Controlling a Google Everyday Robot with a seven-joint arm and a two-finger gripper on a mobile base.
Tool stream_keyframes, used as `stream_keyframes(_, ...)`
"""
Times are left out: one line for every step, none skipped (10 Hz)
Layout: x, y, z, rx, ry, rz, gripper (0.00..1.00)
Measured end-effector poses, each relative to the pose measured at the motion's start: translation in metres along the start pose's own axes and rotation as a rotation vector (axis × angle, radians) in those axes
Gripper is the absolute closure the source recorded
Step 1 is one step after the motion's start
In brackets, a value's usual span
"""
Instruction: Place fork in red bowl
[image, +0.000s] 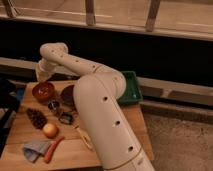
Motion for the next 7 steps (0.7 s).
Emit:
stream_keyframes(0.0016,-0.0024,0.0047,0.006,0.005,0.009,0.26)
stream_keyframes(0.0034,-0.0056,0.0089,0.013,0.01,0.018,0.26)
stream_keyframes(0.0046,-0.0074,0.011,0.021,0.014,0.021,0.26)
stream_keyframes(0.0056,-0.0097,0.013,0.033,0.02,0.027,0.26)
stream_keyframes(0.0061,-0.0114,0.0139,0.038,0.021,0.029,0.26)
stream_keyframes(0.007,-0.0118,0.0137,0.045,0.022,0.025,0.26)
stream_keyframes(0.0062,-0.0111,0.011,0.047,0.018,0.022,0.26)
